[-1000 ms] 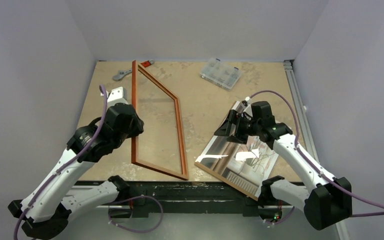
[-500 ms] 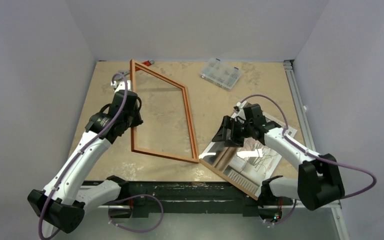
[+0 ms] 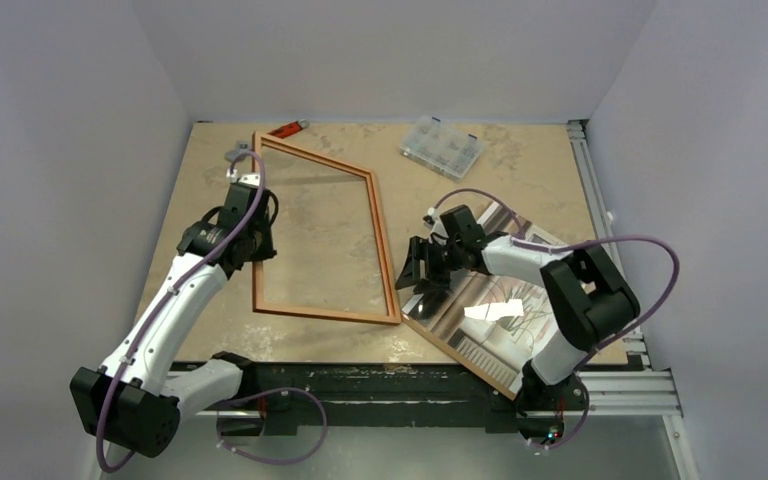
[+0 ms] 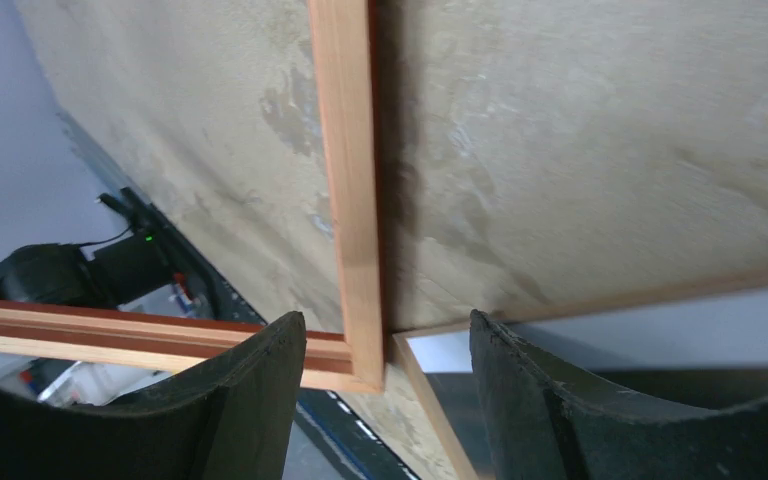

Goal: Put the photo into the frame
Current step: Turn over the photo frame at the center of the board.

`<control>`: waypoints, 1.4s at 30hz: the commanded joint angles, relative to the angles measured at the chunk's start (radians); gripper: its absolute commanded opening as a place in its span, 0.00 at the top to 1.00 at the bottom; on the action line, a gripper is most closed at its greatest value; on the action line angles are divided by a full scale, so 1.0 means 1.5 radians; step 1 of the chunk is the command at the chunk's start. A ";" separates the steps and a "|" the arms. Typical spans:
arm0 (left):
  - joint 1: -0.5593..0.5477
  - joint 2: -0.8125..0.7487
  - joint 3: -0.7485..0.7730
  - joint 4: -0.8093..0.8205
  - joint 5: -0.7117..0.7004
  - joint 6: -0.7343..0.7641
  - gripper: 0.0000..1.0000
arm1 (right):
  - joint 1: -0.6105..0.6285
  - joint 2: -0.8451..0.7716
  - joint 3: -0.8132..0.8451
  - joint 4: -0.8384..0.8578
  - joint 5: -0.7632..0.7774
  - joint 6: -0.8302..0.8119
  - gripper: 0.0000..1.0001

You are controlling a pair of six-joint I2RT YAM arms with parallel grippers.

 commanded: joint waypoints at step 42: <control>0.027 -0.001 0.084 -0.149 -0.063 0.018 0.08 | 0.077 0.122 0.023 0.067 0.161 0.126 1.00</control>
